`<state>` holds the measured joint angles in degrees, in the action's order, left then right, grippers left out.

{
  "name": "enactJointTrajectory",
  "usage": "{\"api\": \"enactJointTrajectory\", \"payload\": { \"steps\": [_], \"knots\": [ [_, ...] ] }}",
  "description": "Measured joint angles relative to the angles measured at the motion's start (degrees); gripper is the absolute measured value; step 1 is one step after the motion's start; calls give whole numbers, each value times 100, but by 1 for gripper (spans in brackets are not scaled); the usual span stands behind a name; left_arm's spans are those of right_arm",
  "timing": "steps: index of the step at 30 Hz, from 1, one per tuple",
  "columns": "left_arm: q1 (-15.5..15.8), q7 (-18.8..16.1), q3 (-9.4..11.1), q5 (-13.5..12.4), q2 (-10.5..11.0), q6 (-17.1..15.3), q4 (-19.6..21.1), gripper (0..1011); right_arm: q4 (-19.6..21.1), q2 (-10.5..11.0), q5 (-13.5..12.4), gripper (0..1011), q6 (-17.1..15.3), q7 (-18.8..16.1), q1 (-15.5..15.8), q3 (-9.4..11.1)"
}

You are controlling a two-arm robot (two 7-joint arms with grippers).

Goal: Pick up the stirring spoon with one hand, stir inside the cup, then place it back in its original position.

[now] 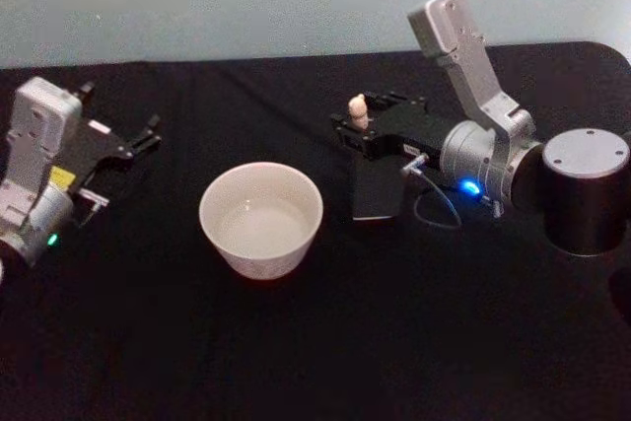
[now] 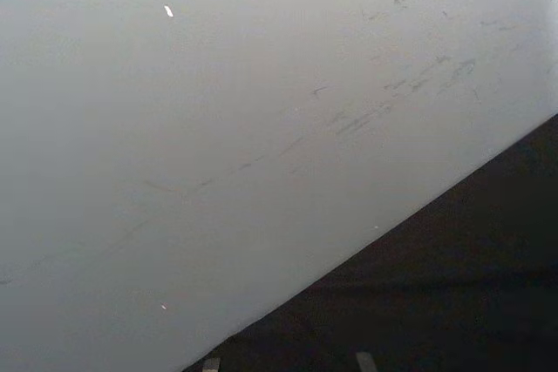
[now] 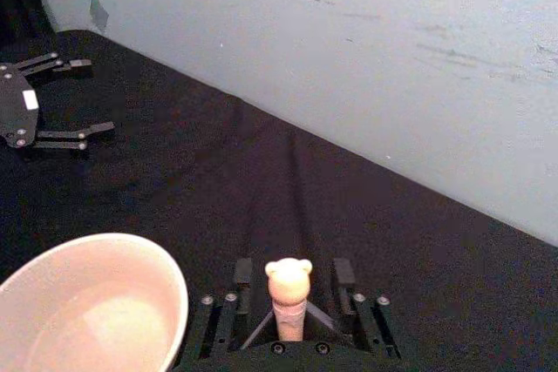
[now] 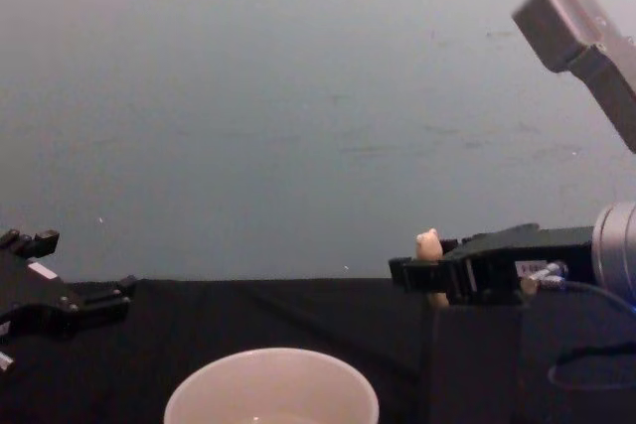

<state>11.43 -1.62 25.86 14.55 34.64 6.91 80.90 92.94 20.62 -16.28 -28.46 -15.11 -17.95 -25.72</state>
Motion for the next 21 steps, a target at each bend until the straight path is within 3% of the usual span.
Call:
{"api": "enactJointTrajectory", "payload": {
  "steps": [11, 21],
  "knots": [
    [0, 0, 0, 0, 0, 0, 0, 1001, -1, 0, -7, 235, 3, 3, 0, 0],
    [0, 0, 0, 0, 0, 0, 0, 1001, -1, 0, -10, 223, 3, 3, 0, 0]
  ]
}}
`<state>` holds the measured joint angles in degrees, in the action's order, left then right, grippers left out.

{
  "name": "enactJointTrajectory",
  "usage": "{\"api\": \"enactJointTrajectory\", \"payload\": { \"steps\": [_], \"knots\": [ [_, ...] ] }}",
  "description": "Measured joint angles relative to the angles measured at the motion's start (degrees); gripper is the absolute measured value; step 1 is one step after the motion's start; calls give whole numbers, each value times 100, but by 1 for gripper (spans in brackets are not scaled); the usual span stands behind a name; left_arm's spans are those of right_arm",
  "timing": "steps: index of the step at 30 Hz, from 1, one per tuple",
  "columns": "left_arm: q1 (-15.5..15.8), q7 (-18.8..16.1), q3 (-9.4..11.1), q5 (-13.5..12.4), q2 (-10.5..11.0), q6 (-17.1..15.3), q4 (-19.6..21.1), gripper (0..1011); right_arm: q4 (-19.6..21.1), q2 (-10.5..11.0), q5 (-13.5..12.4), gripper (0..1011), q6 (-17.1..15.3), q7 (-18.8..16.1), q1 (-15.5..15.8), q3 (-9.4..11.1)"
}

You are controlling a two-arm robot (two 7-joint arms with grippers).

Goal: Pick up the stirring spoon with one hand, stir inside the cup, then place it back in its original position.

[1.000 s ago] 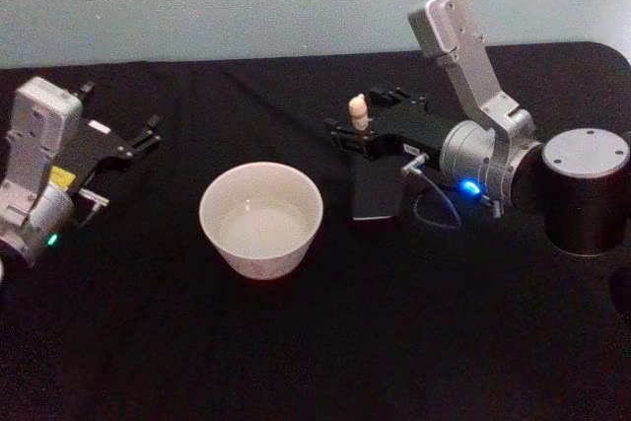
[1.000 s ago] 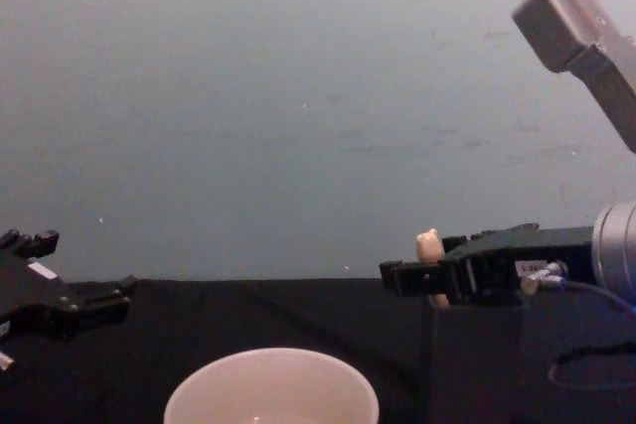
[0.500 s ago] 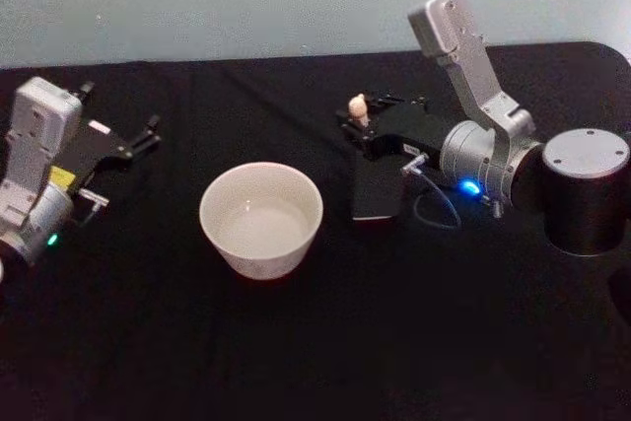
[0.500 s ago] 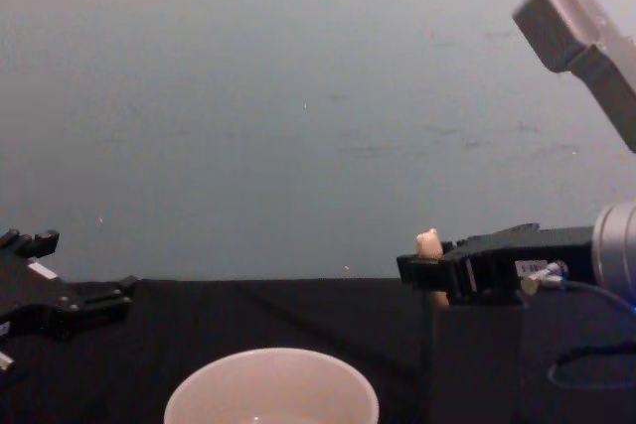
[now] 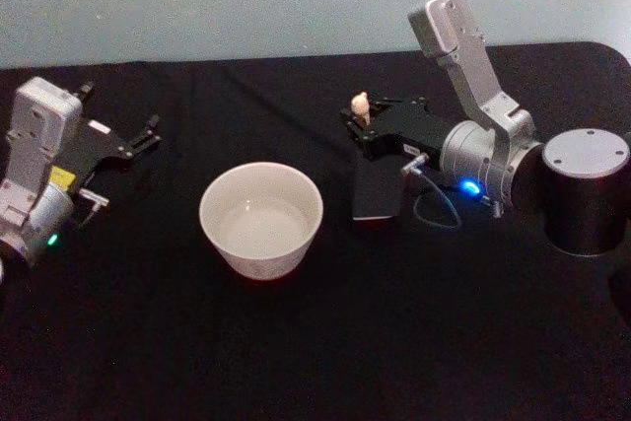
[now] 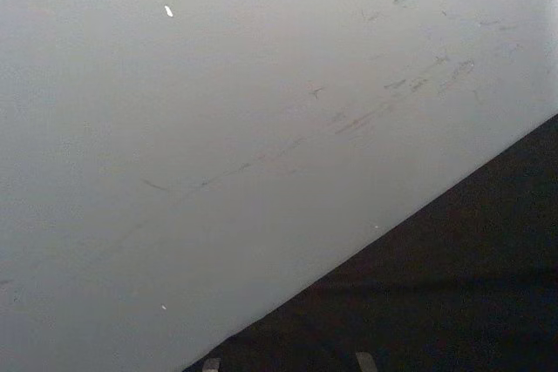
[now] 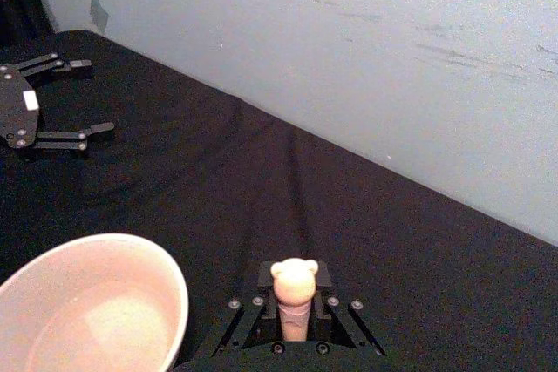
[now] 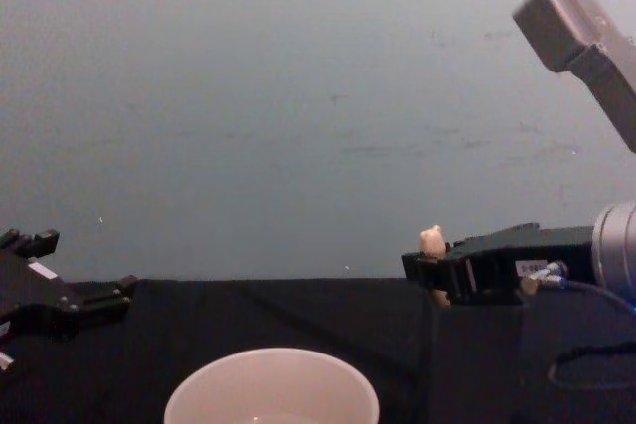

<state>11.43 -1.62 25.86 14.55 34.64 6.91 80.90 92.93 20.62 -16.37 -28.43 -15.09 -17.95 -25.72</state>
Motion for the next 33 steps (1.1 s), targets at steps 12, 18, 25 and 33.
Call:
{"api": "enactJointTrajectory", "payload": {
  "steps": [12, 18, 25, 33],
  "knots": [
    [0, 0, 0, 0, 0, 0, 0, 1001, 139, -56, 27, 223, 129, -60, 99, 230],
    [0, 0, 0, 0, 0, 0, 0, 1001, 406, -68, -24, 222, 232, -90, 208, 454],
    [0, 0, 0, 0, 0, 0, 0, 1001, 687, -71, -168, 222, 329, -108, 281, 648],
    [0, 0, 0, 0, 0, 0, -1, 1001, 882, -77, -317, 222, 392, -89, 282, 759]
  ]
}}
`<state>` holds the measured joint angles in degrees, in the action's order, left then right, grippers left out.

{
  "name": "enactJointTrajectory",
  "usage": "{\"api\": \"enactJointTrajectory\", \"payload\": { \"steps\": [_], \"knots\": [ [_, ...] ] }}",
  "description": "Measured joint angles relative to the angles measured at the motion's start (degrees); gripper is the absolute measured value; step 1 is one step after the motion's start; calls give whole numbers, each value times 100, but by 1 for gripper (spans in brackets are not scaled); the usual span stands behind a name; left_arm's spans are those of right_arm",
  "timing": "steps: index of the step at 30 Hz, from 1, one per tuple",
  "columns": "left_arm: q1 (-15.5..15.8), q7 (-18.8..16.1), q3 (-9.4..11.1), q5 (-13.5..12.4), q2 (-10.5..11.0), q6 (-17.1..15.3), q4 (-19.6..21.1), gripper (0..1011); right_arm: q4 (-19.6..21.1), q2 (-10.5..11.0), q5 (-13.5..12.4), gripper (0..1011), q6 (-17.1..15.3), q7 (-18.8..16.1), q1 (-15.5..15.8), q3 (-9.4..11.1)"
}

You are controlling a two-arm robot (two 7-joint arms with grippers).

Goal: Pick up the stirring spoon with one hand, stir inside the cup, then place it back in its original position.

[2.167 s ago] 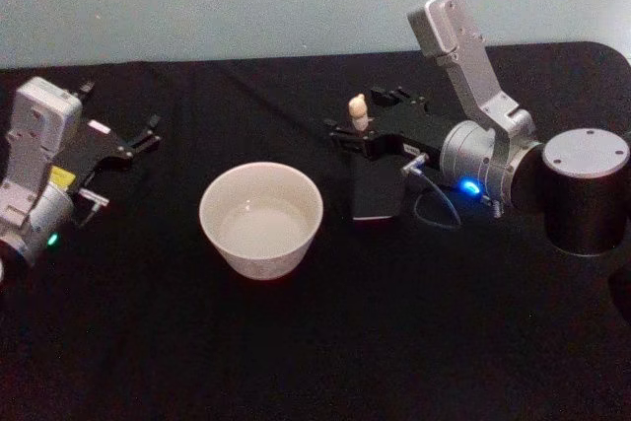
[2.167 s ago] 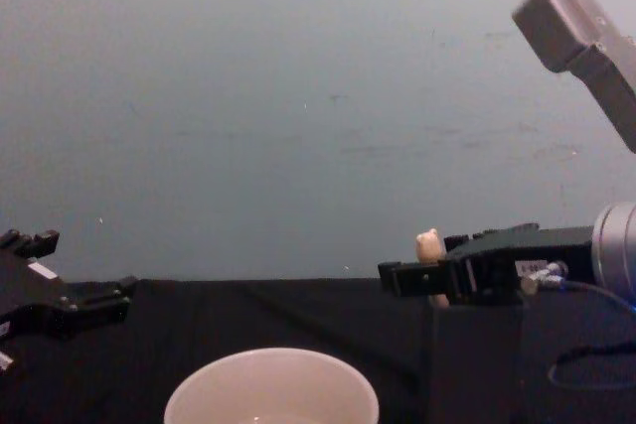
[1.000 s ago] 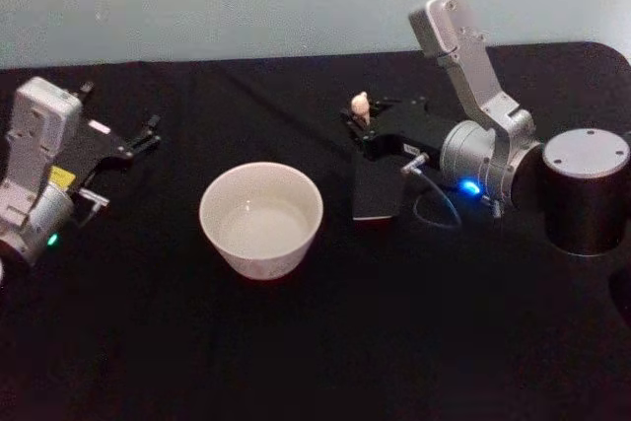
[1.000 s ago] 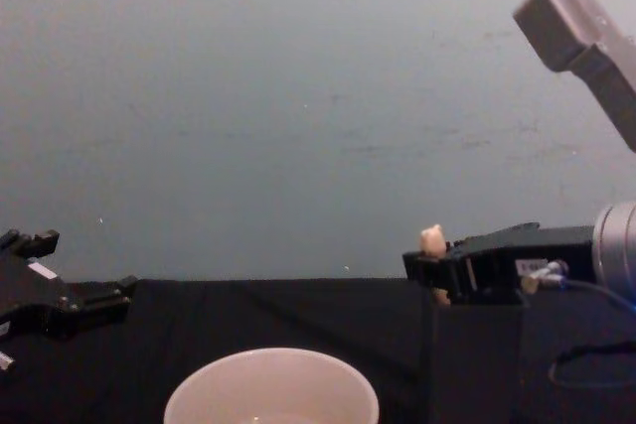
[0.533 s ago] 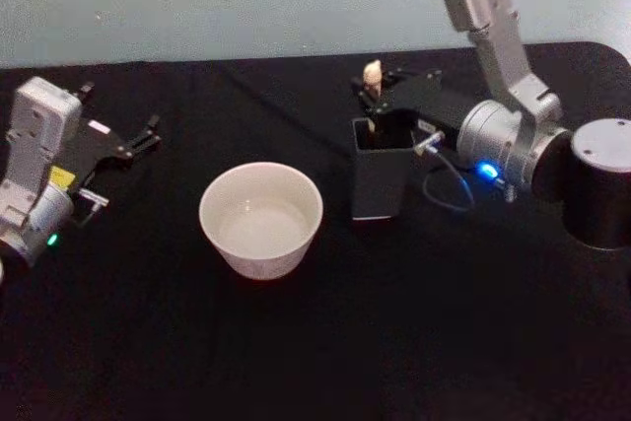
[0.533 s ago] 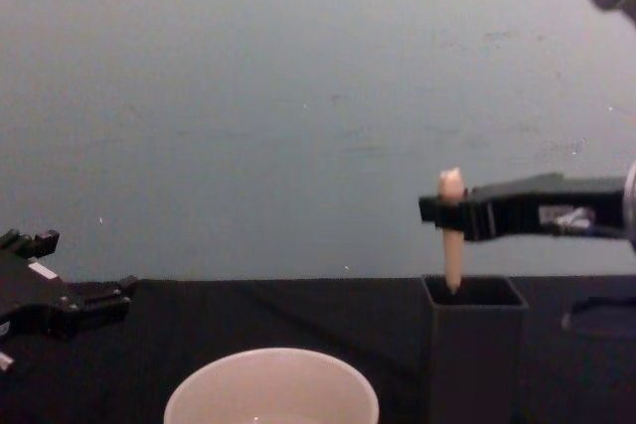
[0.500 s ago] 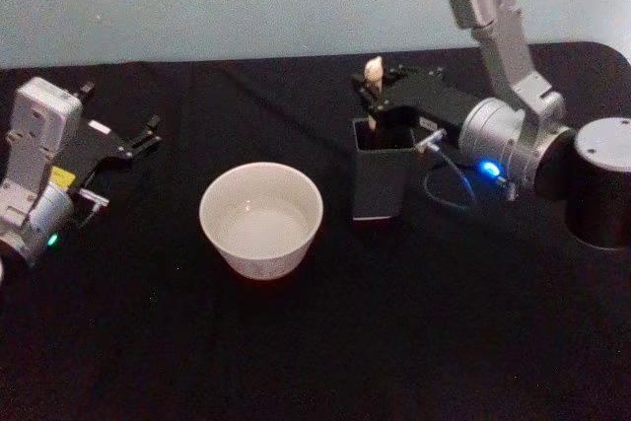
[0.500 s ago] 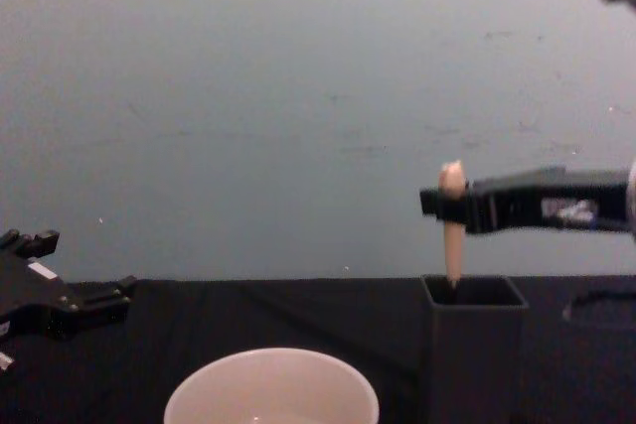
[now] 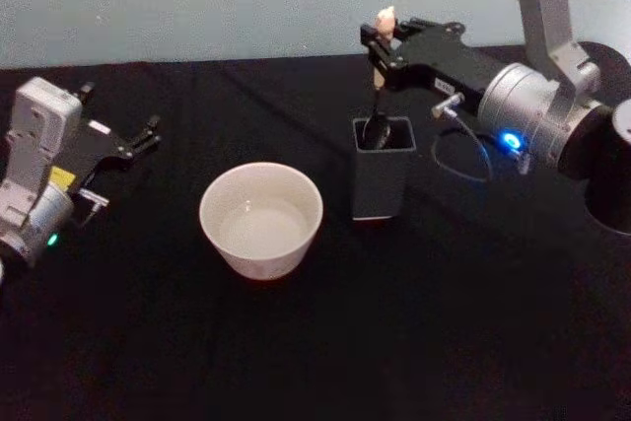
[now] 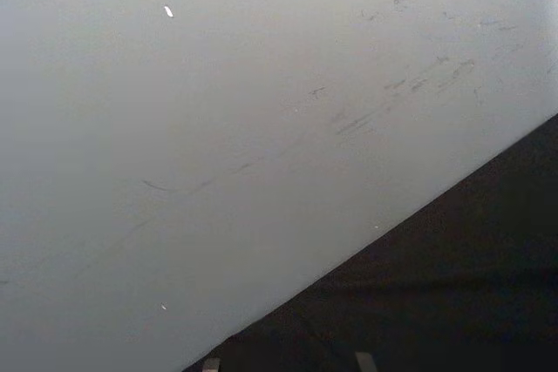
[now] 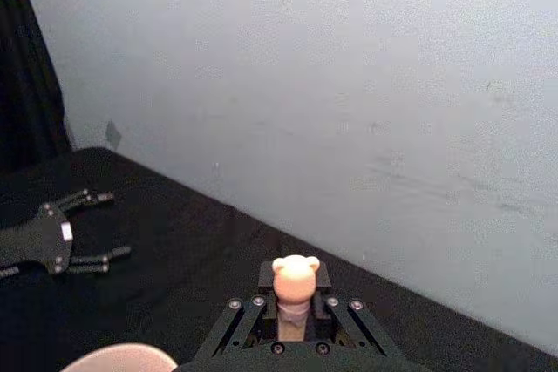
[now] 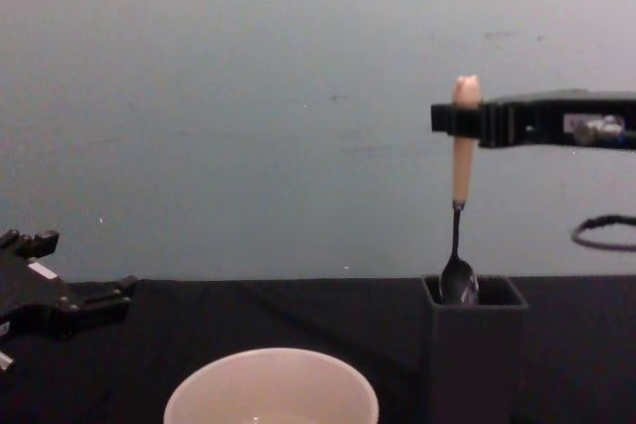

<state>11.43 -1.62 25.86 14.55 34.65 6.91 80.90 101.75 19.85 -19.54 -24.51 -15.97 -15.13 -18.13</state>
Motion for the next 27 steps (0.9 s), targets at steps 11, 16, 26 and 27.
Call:
{"api": "enactJointTrajectory", "payload": {
  "steps": [11, 16, 26, 27],
  "knots": [
    [0, 0, 0, 0, 0, 0, 0, 1001, 154, 5, -205, 222, 116, 42, -71, 35],
    [0, 0, 0, 0, 0, 0, 0, 1001, 183, 37, -301, 222, 135, 24, -82, 2],
    [0, 0, 0, 0, 0, 0, 0, 1001, 294, 125, -597, 218, 148, -148, -91, -126],
    [0, 0, 0, 0, 0, 0, 0, 1001, 313, 140, -650, 218, 143, -179, -95, -146]
  ]
}}
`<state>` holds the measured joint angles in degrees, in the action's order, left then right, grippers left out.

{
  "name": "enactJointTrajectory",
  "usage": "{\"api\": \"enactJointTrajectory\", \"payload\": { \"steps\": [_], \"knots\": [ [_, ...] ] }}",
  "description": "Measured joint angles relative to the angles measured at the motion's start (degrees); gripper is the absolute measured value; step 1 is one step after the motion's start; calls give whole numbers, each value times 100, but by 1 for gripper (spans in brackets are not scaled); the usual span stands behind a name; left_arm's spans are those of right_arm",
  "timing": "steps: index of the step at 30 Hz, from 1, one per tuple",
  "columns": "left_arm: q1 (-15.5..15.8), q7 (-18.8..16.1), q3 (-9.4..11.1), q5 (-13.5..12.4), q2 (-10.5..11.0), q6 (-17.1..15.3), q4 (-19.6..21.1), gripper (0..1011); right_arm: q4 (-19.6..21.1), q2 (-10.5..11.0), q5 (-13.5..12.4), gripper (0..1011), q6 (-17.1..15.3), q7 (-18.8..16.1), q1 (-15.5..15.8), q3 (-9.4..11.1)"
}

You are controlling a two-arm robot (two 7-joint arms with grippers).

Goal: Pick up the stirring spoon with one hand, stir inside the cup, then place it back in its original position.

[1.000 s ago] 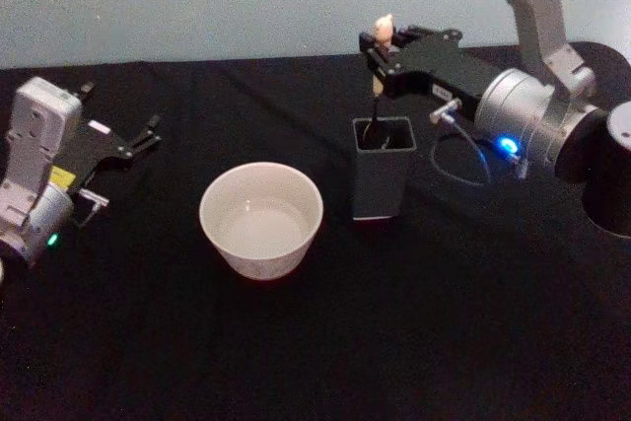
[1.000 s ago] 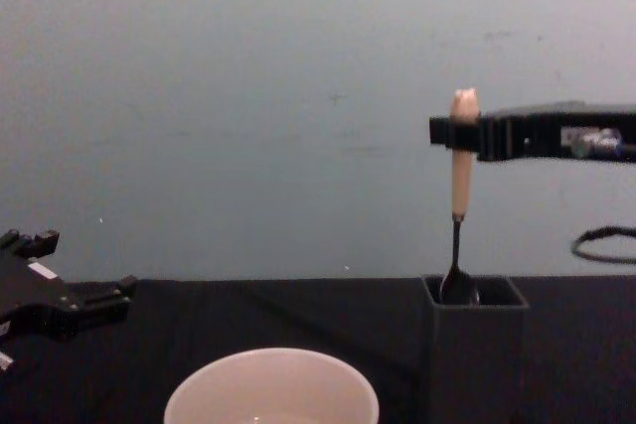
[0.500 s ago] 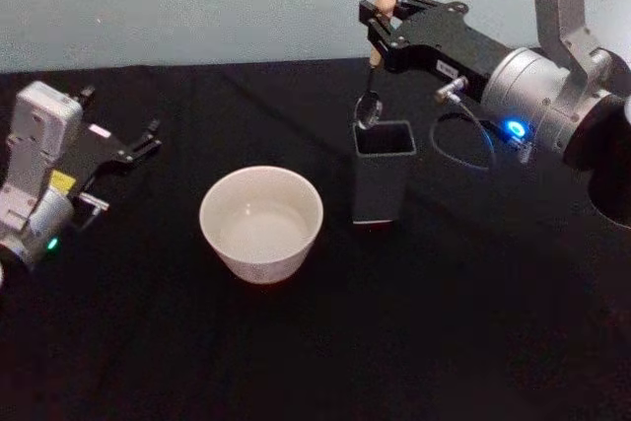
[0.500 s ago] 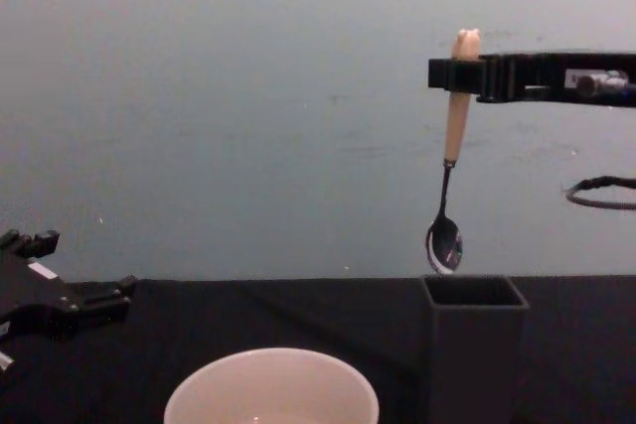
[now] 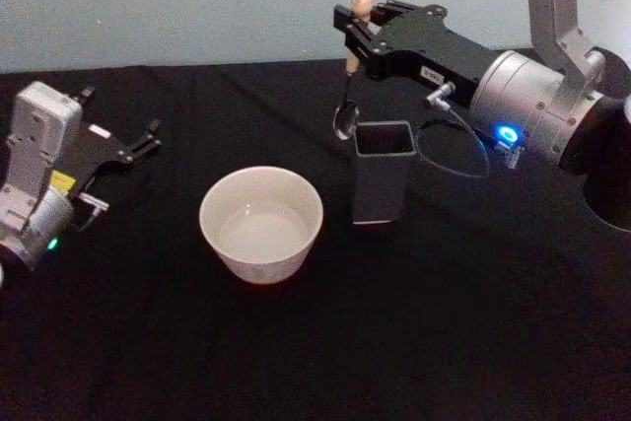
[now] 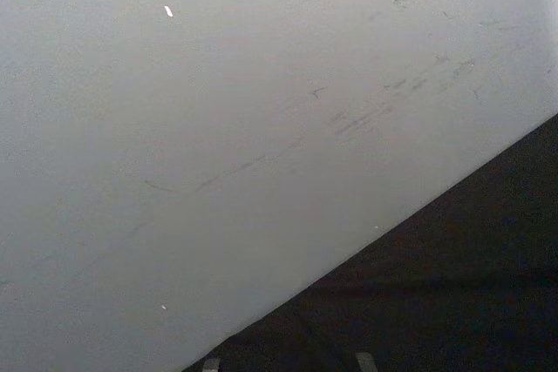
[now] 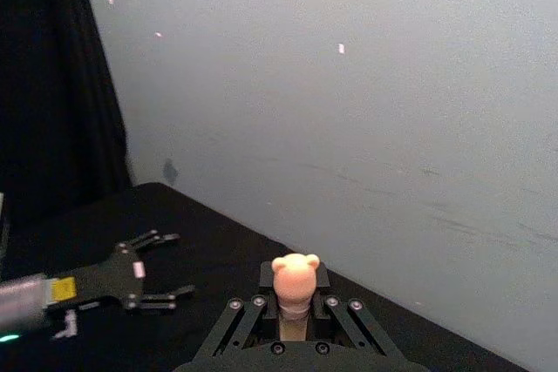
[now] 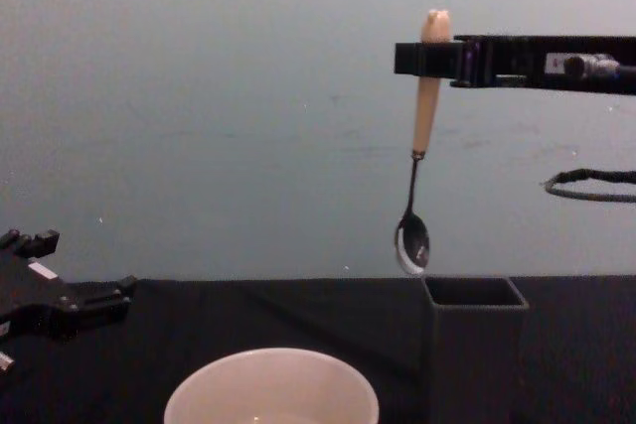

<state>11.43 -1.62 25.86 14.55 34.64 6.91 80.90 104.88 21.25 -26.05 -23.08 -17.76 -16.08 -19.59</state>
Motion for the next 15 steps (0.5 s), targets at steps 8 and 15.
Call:
{"api": "enactJointTrajectory", "payload": {
  "steps": [8, 15],
  "knots": [
    [0, 0, 0, 0, 0, 0, 0, 1001, 114, 87, -239, 218, 52, -209, 3, -117],
    [0, 0, 0, 0, 1, 0, 0, 1001, -52, 2, -122, 218, 553, -237, 137, -512]
  ]
}}
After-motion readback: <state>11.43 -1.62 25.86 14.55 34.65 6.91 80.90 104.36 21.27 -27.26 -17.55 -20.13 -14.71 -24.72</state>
